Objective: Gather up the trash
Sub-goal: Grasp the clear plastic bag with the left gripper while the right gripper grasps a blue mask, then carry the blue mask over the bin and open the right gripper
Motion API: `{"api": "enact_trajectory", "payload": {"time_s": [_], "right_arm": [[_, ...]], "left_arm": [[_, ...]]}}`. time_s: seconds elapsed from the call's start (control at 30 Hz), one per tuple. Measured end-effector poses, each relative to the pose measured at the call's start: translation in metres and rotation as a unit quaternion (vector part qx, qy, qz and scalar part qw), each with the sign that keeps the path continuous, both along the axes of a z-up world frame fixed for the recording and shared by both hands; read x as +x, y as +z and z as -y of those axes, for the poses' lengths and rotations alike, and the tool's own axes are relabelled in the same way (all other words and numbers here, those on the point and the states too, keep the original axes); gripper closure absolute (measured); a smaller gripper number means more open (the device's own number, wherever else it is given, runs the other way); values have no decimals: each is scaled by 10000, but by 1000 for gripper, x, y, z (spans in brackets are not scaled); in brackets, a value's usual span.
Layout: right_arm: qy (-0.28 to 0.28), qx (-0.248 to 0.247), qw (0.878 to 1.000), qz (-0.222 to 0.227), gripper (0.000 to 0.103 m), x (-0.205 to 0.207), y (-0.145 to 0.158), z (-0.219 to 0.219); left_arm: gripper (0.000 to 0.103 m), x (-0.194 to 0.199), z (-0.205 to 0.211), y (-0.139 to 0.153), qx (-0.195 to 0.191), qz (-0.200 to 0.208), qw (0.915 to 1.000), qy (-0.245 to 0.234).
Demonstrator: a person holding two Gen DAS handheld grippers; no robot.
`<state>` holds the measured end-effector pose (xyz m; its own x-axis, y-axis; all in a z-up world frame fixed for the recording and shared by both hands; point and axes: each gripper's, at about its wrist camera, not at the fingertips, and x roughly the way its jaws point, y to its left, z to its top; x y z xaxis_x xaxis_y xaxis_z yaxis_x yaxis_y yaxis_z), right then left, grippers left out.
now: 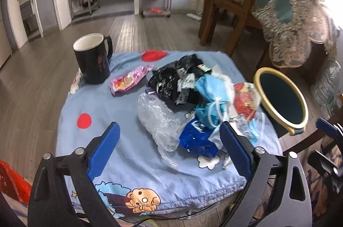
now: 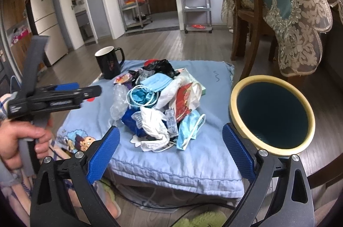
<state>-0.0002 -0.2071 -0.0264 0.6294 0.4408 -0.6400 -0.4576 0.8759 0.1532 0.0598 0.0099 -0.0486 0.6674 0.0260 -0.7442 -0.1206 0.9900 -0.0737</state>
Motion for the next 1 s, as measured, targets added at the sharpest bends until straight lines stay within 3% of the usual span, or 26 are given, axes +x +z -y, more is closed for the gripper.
{"api": "enact_trajectory", "payload": {"time_s": [0.3, 0.37, 0.43, 0.53, 0.7, 1.0], "right_arm": [[188, -148, 9996, -145, 17, 7, -10, -18], [255, -190, 9992, -224, 22, 11, -14, -23], [298, -219, 9990, -269, 24, 13, -18, -27], [329, -253, 9985, -370, 27, 17, -23, -31], [260, -124, 9981, -550, 35, 28, -29, -30], [244, 278, 9973, -639, 35, 77, -15, -59]], "left_arm": [[42, 58, -26, -54, -405, -791, 9957, 253], [53, 65, -30, -65, -499, -920, 9941, 282], [76, 68, -36, -77, -753, -1061, 9910, 304], [85, 66, -40, -80, -894, -1107, 9893, 318], [90, 59, -48, -72, -974, -998, 9891, 473], [91, 51, -68, -43, -1095, -493, 9893, 823]]}}
